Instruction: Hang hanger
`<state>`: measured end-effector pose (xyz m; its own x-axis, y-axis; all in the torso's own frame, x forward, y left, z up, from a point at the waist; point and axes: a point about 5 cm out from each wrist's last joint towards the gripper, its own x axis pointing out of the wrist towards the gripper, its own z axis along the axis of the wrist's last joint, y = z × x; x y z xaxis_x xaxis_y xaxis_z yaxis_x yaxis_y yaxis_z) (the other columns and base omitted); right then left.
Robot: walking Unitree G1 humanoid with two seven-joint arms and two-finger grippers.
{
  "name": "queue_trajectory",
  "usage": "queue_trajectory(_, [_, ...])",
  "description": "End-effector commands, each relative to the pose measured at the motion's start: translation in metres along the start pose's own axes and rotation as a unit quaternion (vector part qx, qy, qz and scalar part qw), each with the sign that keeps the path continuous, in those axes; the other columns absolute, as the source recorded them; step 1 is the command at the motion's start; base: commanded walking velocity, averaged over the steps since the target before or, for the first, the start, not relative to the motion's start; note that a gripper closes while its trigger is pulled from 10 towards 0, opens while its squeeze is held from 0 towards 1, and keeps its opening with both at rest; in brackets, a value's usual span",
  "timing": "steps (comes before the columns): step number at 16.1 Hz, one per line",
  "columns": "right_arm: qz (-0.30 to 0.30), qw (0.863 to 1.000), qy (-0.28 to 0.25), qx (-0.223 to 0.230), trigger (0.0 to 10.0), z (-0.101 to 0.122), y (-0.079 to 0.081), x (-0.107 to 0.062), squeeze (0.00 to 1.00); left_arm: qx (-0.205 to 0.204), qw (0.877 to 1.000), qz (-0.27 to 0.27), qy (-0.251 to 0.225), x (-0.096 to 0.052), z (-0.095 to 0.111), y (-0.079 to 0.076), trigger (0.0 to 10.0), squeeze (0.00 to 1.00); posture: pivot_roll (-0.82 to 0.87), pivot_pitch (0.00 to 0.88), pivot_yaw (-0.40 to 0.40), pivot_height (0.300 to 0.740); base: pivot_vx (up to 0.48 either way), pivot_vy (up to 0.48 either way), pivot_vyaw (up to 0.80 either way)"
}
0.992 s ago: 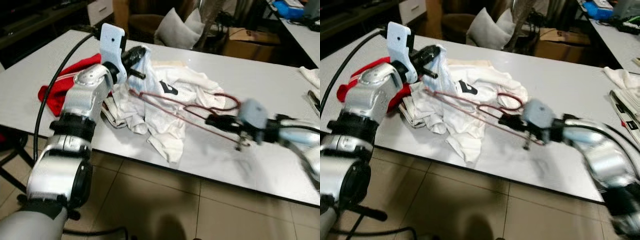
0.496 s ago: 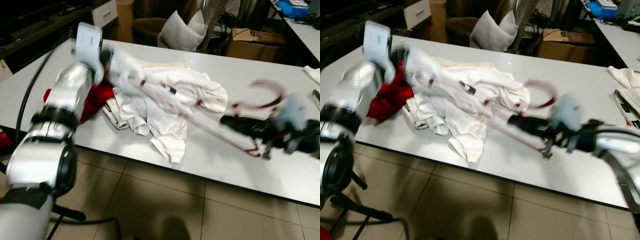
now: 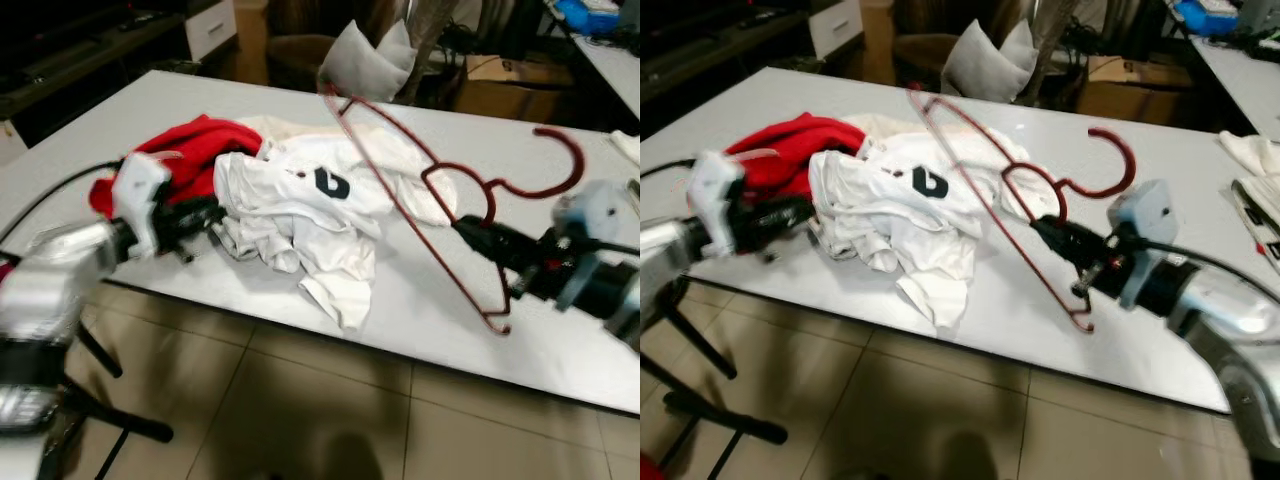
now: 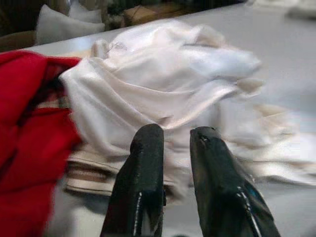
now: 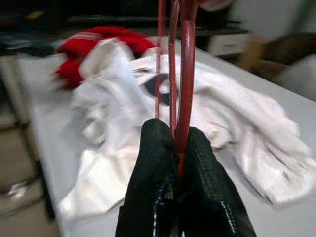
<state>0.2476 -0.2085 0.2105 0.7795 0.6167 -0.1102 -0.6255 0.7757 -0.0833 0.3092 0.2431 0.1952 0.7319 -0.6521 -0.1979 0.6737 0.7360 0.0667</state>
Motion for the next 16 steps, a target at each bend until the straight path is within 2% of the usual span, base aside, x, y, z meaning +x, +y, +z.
queue_trajectory(1, [-0.037,0.999,0.003,0.007,10.0,-0.001,-0.002,0.003,0.0,-0.016,0.999,-0.025,-0.032,-0.007,0.013,-0.009,10.0,1.0,-0.09,0.0,0.013,0.74,0.0,0.0,0.0])
queue_trajectory(2, [-0.062,0.998,-0.01,0.015,10.0,-0.001,0.0,0.01,0.0,-0.049,0.996,-0.043,-0.069,-0.015,0.022,-0.019,10.0,1.0,-0.09,0.0,0.013,0.74,0.0,0.0,0.0])
queue_trajectory(3, [-0.086,0.996,-0.018,0.019,10.0,-0.001,0.001,0.014,0.0,-0.075,0.989,-0.05,-0.113,-0.014,0.032,-0.026,10.0,1.0,-0.08,0.0,0.011,0.74,0.0,0.0,0.0])
queue_trajectory(4, [-0.124,0.991,-0.03,0.031,10.0,0.0,0.004,0.022,0.0,-0.126,0.972,-0.031,-0.198,-0.005,0.047,-0.037,10.0,1.0,-0.08,0.0,0.01,0.74,0.0,0.0,0.0])
queue_trajectory(5, [-0.15,0.987,-0.035,0.037,10.0,-0.001,0.004,0.024,0.0,-0.127,0.968,0.003,-0.217,0.007,0.05,-0.041,10.0,1.0,-0.08,0.0,0.008,0.74,0.0,0.0,0.0])
queue_trajectory(6, [-0.16,0.986,-0.034,0.041,10.0,-0.002,0.004,0.025,0.0,-0.128,0.968,0.012,-0.214,0.01,0.048,-0.044,10.0,1.0,-0.08,0.0,0.005,0.74,0.0,0.0,0.0])
queue_trajectory(7, [-0.182,0.982,-0.03,0.043,10.0,-0.005,0.007,0.028,0.0,-0.092,0.979,0.056,-0.175,0.023,0.039,-0.05,10.0,1.0,-0.1,0.0,-0.004,0.74,0.0,0.0,0.0])
queue_trajectory(8, [-0.196,0.979,-0.03,0.055,10.0,-0.008,0.011,0.03,0.0,-0.074,0.977,0.083,-0.184,0.03,0.037,-0.058,10.0,0.42,-0.1,0.0,0.001,0.74,0.0,0.0,0.0])
queue_trajectory(9, [-0.201,0.977,-0.028,0.059,10.0,-0.011,0.016,0.031,0.0,-0.078,0.975,0.092,-0.188,0.035,0.035,-0.064,10.0,0.22,-0.11,0.0,0.004,0.74,0.0,0.0,0.0])
queue_trajectory(10, [-0.217,0.974,-0.024,0.063,10.0,-0.016,0.024,0.033,0.0,-0.085,0.974,0.111,-0.18,0.043,0.031,-0.075,10.0,0.21,-0.12,0.0,0.006,0.74,0.0,0.0,0.0])
queue_trajectory(12, [-0.254,0.963,-0.031,0.087,10.0,-0.023,0.034,0.033,0.0,-0.063,0.977,0.141,-0.145,0.057,0.017,-0.086,10.0,0.2,-0.13,0.0,0.006,0.74,0.0,-0.216,0.0])
queue_trajectory(13, [-0.271,0.956,-0.033,0.105,10.0,-0.026,0.036,0.034,0.0,-0.061,0.977,0.153,-0.138,0.06,0.013,-0.087,10.0,0.19,-0.13,0.0,0.004,0.74,0.0,-0.48,0.0])
queue_trajectory(14, [-0.271,0.956,-0.034,0.11,10.0,-0.027,0.039,0.035,0.0,-0.052,0.976,0.158,-0.137,0.06,0.012,-0.088,10.0,0.19,-0.13,0.0,0.004,0.74,0.0,-0.48,0.0])
queue_trajectory(15, [-0.269,0.956,-0.035,0.111,10.0,-0.027,0.039,0.035,0.0,-0.053,0.976,0.16,-0.137,0.061,0.012,-0.089,10.0,0.19,-0.13,0.0,0.002,0.74,0.0,-0.48,0.0])
queue_trajectory(16, [-0.275,0.955,-0.039,0.101,10.0,-0.028,0.038,0.032,0.0,-0.049,0.976,0.169,-0.126,0.061,0.006,-0.091,10.0,0.14,-0.13,0.0,-0.011,0.74,0.0,-0.48,0.0])
